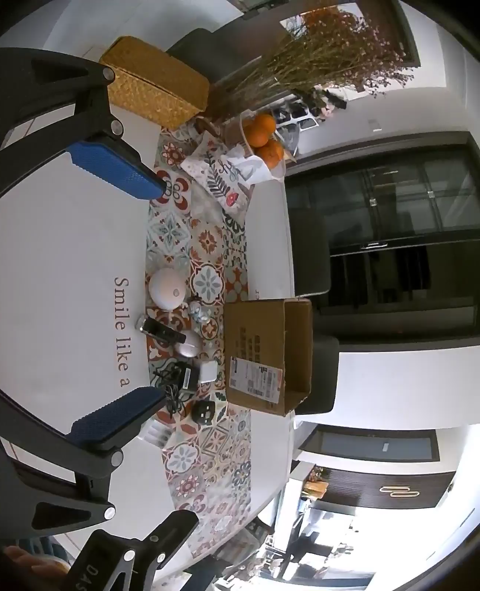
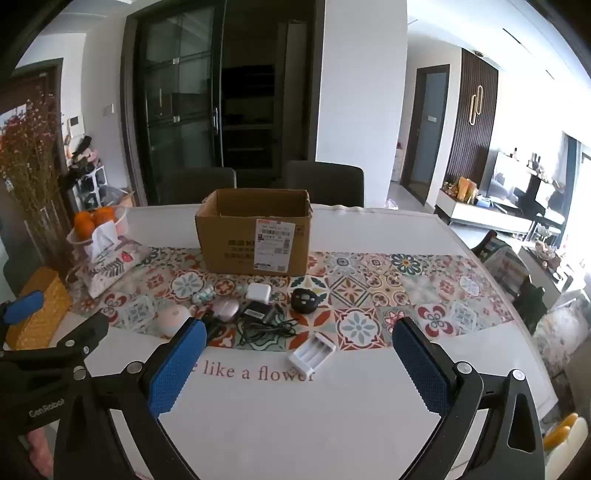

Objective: Organize rigid objects

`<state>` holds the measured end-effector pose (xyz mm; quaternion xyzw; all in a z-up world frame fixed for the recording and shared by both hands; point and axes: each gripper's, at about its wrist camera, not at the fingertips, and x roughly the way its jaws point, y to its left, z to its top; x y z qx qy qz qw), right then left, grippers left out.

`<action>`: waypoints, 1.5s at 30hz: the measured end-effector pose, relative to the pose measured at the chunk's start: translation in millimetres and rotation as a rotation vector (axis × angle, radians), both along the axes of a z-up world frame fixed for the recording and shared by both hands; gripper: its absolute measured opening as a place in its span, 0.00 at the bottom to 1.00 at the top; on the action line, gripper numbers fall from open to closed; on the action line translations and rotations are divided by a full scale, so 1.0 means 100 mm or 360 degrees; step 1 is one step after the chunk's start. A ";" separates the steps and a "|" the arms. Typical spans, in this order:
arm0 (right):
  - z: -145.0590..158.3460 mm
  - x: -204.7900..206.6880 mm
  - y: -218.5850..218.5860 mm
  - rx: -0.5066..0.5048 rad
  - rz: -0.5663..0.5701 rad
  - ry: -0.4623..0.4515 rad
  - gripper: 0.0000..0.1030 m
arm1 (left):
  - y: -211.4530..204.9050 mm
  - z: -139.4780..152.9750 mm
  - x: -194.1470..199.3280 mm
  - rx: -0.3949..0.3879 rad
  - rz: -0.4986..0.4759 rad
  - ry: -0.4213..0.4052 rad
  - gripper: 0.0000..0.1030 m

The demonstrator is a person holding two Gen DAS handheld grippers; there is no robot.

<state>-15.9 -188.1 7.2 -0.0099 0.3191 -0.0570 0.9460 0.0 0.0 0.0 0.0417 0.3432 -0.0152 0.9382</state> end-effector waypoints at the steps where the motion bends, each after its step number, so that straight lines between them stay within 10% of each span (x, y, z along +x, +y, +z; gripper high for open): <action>1: 0.00 0.00 0.00 0.0001 0.0001 0.0003 0.99 | 0.00 0.00 -0.01 -0.0008 0.0000 -0.0034 1.00; 45: -0.02 0.02 0.04 0.0024 0.0025 0.0000 0.99 | 0.03 0.09 -0.03 -0.0025 0.0012 -0.0041 1.00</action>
